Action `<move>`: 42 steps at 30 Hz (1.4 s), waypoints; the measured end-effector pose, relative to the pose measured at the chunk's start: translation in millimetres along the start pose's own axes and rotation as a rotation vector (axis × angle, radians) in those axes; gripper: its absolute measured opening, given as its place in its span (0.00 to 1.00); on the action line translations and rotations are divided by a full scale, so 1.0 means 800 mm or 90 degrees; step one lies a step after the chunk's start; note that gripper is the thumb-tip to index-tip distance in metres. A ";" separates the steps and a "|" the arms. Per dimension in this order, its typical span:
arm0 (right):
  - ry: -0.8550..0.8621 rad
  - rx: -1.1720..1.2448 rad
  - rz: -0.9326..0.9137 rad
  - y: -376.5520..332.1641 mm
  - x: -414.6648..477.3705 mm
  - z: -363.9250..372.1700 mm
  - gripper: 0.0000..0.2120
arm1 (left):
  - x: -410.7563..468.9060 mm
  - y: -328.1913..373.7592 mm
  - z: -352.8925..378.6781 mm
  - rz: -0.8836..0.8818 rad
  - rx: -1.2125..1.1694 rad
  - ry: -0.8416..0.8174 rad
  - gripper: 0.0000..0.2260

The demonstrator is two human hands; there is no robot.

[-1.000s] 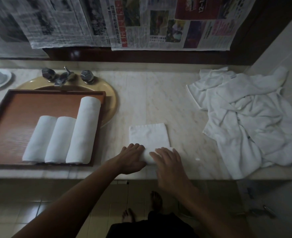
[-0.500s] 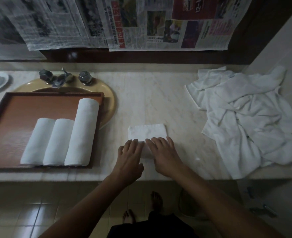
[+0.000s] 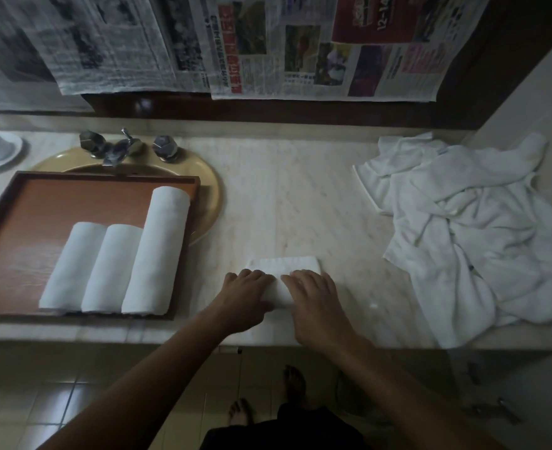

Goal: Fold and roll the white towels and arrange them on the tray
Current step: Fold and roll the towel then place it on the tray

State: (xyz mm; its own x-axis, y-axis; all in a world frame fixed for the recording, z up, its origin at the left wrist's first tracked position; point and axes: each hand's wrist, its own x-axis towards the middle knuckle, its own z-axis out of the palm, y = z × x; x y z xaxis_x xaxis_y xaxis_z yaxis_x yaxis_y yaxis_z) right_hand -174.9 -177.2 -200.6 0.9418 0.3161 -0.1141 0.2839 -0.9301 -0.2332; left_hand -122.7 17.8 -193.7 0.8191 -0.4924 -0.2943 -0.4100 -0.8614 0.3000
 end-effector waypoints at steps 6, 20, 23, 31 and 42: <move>0.016 -0.066 -0.016 -0.002 0.002 0.024 0.52 | 0.029 -0.016 -0.016 -0.090 -0.139 -0.085 0.30; -0.198 -0.152 -0.075 0.037 0.133 -0.031 0.44 | -0.002 -0.007 0.020 -0.405 -0.734 0.079 0.28; -0.237 -0.126 -0.087 0.043 0.146 -0.038 0.38 | 0.008 0.002 0.014 -0.418 -0.981 0.084 0.32; -0.178 0.006 -0.106 0.025 0.094 -0.047 0.42 | 0.003 0.020 0.000 -0.402 -1.068 0.206 0.28; -0.222 0.893 0.381 -0.018 0.075 -0.084 0.55 | -0.056 -0.049 -0.071 -0.262 -1.100 0.340 0.32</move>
State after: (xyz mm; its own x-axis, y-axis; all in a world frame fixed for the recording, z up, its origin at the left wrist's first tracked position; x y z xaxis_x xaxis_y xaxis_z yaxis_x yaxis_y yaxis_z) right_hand -110.2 -157.7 -139.2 0.7092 0.1895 -0.6790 -0.6775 -0.0831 -0.7308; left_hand -120.5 80.9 -141.2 0.9132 0.0724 -0.4011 0.3562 0.3368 0.8716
